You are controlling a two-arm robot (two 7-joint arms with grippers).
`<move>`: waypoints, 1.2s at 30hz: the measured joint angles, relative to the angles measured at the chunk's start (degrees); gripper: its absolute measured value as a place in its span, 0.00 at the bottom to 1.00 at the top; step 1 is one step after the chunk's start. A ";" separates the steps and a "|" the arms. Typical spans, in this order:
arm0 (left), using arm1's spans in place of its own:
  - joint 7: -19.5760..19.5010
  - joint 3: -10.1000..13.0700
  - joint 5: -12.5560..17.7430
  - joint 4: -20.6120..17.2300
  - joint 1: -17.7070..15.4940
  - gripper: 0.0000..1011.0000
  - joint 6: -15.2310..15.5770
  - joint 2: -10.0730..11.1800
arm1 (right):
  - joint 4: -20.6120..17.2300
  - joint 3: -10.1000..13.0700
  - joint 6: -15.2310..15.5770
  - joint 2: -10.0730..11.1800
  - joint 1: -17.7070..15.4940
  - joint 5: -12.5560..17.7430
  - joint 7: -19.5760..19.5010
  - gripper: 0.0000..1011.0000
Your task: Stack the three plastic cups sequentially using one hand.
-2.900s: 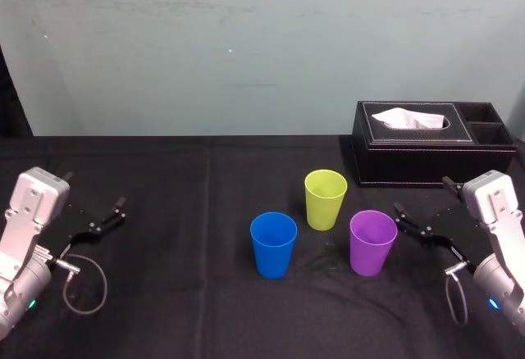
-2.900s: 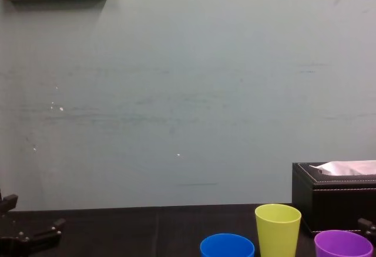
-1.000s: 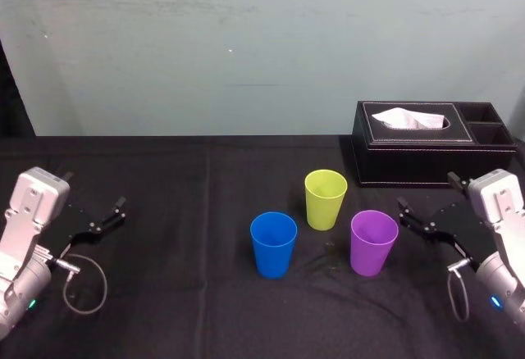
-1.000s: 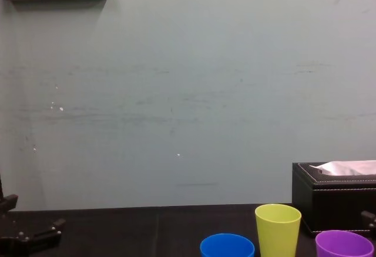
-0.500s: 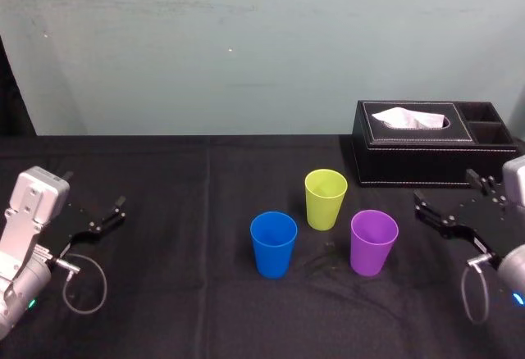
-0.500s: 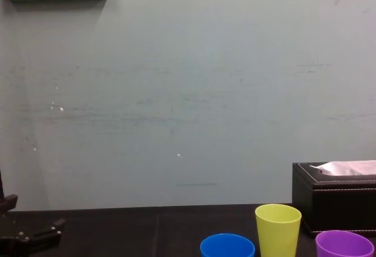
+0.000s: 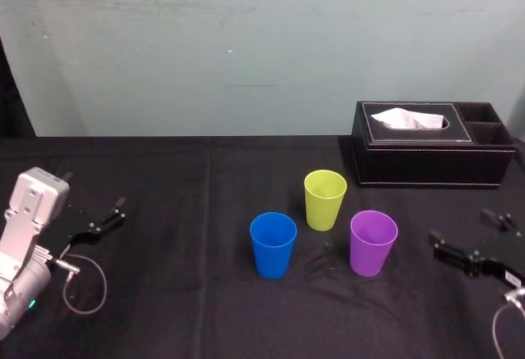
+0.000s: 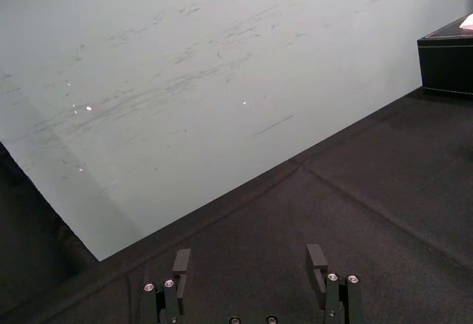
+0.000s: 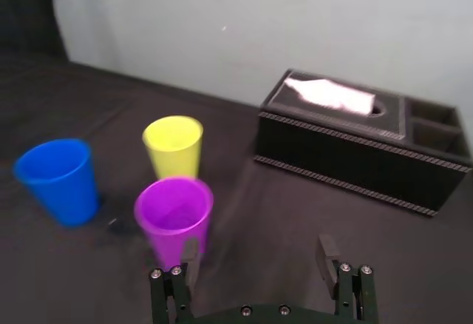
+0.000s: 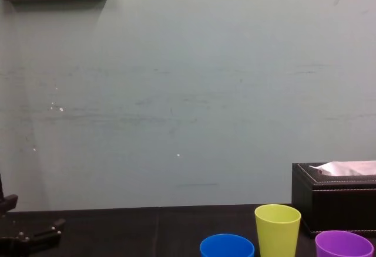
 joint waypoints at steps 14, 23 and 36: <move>0.00 0.00 0.00 0.00 0.00 0.99 0.00 0.00 | -4.39 -1.15 8.55 -0.66 -2.83 2.39 3.65 0.99; 0.00 0.00 0.00 0.00 0.00 0.99 0.00 0.00 | -1.44 -4.67 10.39 -2.75 0.99 0.03 5.61 0.99; 0.00 0.00 0.00 0.00 0.00 0.99 0.00 0.00 | 3.28 -7.62 9.09 -6.44 5.39 -4.47 6.33 0.99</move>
